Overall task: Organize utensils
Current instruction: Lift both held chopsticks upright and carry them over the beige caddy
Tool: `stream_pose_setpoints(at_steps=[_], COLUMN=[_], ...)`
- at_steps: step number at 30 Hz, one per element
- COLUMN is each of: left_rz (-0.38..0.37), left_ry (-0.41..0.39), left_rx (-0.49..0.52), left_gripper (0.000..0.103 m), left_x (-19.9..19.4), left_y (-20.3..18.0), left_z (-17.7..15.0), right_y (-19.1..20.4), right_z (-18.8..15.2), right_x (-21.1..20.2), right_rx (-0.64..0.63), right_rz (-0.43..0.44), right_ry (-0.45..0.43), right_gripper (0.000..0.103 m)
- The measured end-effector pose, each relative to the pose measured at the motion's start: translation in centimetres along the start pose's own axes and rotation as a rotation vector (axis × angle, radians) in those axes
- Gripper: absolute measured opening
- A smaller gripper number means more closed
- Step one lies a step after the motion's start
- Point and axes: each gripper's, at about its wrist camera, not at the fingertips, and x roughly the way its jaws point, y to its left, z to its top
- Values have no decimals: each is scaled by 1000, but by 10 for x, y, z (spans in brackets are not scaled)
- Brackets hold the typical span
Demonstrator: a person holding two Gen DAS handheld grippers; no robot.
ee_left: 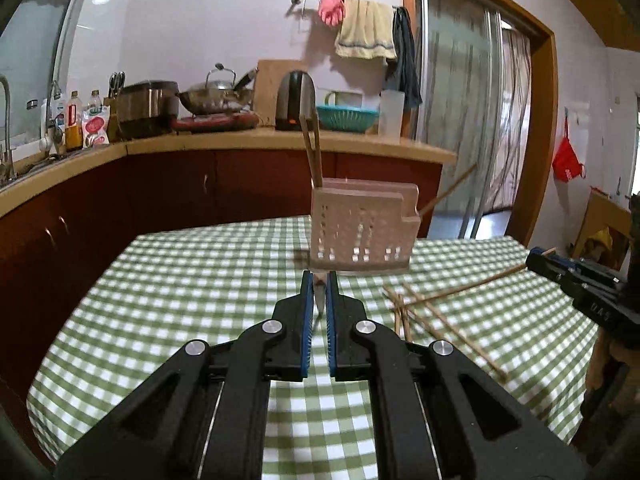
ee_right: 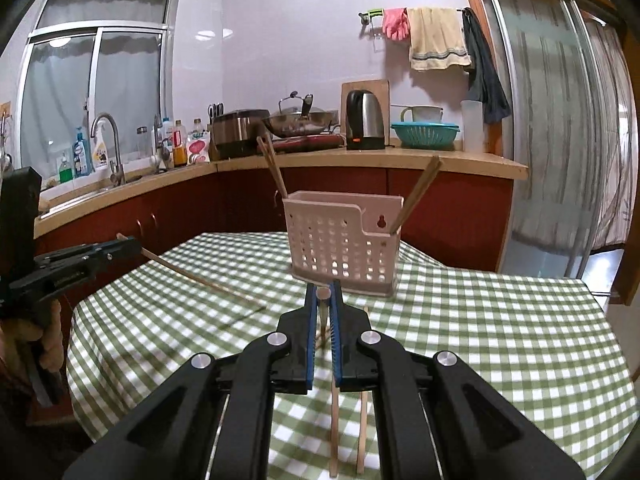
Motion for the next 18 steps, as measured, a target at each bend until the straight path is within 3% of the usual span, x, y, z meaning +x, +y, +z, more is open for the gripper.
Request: stream_pose_setpoints(at_steps=[18], left_rz=[-32], left_ry=[7], left_rx=[12], left_gripper=[7], left_x=[40], left_y=[11], left_z=[58], right_y=[-8], right_z=[54], right_x=[53], right_rx=[4], right_rz=[3], right_ry=[24], right_gripper=[7])
